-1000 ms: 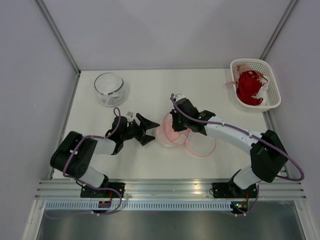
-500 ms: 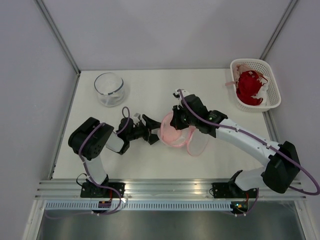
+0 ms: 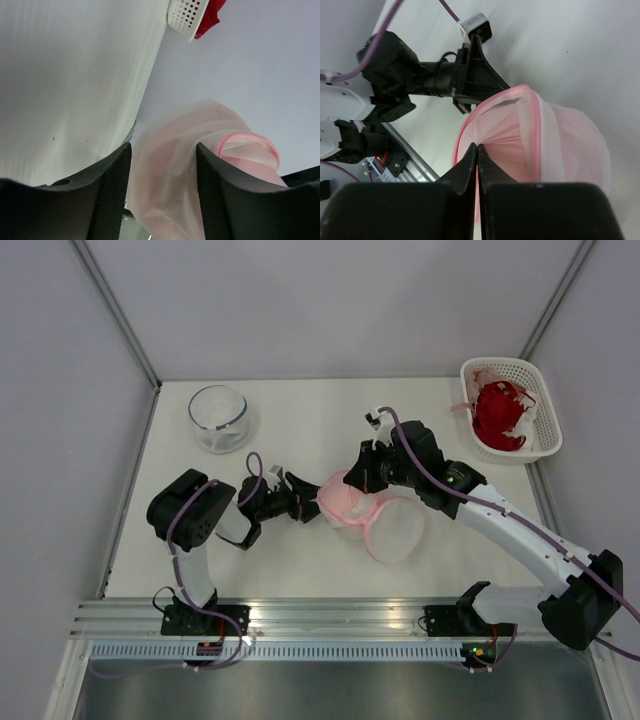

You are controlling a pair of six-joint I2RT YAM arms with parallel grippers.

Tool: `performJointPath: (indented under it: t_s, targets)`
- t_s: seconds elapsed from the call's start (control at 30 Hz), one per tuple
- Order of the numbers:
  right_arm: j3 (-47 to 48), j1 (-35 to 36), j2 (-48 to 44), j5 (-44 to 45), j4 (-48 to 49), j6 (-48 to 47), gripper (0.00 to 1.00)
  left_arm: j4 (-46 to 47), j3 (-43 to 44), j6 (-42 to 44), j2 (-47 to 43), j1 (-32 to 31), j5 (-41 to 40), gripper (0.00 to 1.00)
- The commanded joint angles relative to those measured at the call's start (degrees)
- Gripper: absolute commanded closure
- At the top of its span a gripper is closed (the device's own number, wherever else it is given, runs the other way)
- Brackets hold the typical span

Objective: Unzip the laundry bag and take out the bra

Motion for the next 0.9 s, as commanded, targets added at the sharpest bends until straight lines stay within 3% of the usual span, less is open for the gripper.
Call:
performJointPath:
  t_s: [0.0, 0.33, 0.6, 0.63, 0.73, 0.77, 0.87]
  targets:
    - [-0.5, -1.4, -4.2, -5.6, 6.1, 1.6, 1.00, 11.4, -1.0, -3.2, 2.3, -0.4, 1.1, 0.43]
    - [-4.2, -5.6, -8.3, -12.2, 12.6, 4.2, 1.00, 12.0, -1.2, -3.2, 3.1, -0.4, 1.5, 0.44]
    - [-7.4, -7.4, -10.1, -11.9, 17.8, 8.0, 0.99, 12.8, -1.3, -3.7, 3.2, -0.3, 2.0, 0.46]
    - [-7.5, -7.5, -9.8, -12.0, 17.8, 7.9, 1.00, 13.8, -1.6, -4.3, 3.1, -0.3, 2.1, 0.43]
    - [-7.9, -7.5, -9.6, -12.4, 18.5, 7.9, 0.99, 15.0, -2.1, -5.7, 2.7, -0.4, 1.5, 0.18]
    - [-8.0, -7.5, -9.4, -12.7, 18.7, 8.1, 1.00, 16.7, -2.0, -6.0, 2.8, -0.4, 1.3, 0.01]
    - [-7.8, -7.6, -9.4, -13.2, 19.3, 8.4, 1.00, 20.4, -1.6, -9.3, 4.2, -1.0, 1.3, 0.00]
